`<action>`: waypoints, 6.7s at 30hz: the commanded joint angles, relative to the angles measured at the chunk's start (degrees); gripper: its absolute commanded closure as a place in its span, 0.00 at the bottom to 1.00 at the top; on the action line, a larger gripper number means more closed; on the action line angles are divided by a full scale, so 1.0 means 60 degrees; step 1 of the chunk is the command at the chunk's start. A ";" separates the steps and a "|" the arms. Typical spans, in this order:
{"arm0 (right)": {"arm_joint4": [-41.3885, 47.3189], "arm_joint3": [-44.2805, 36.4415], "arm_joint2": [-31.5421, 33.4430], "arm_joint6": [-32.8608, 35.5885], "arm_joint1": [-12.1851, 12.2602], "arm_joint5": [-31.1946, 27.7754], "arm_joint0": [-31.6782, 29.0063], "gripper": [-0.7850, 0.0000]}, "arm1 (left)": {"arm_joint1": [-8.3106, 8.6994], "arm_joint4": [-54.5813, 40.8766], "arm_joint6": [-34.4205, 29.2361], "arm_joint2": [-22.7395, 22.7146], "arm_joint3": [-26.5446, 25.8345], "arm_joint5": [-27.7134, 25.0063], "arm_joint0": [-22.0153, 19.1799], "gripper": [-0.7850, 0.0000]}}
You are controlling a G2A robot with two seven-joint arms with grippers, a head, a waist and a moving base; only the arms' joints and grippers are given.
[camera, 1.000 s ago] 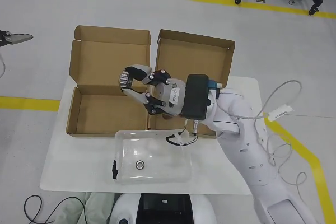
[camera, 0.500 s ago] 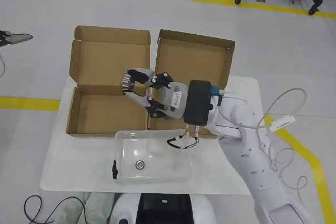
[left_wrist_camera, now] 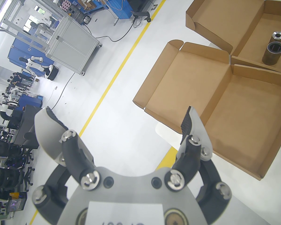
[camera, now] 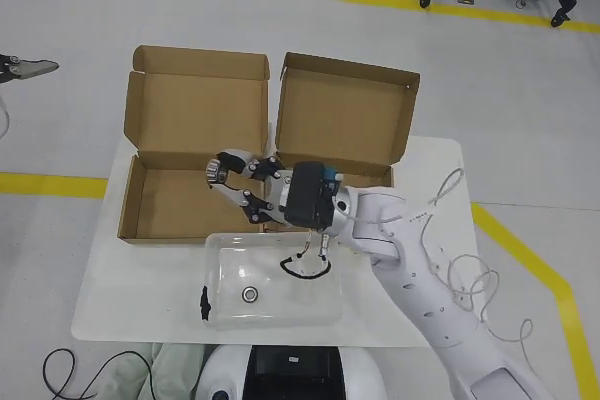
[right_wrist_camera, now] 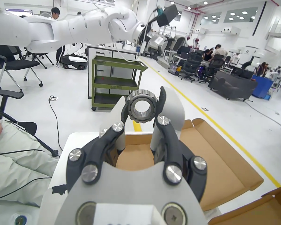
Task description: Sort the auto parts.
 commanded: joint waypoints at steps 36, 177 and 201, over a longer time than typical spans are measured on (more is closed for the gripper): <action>0.2434 0.7529 -0.4153 0.4781 -0.2618 0.2559 0.3828 1.00 | 0.0000 0.0000 0.0000 0.0000 0.0000 0.0000 0.0000 0.00; -0.1013 0.1338 -0.2963 1.0427 -0.0845 0.2439 -0.1348 0.52 | 0.0000 0.0000 0.0000 0.0000 0.0000 0.0000 0.0000 0.00; -0.2174 0.1564 -0.3071 1.0049 -0.0941 0.4433 -0.1120 0.51 | 0.0000 0.0000 0.0000 0.0000 0.0000 0.0000 0.0000 0.00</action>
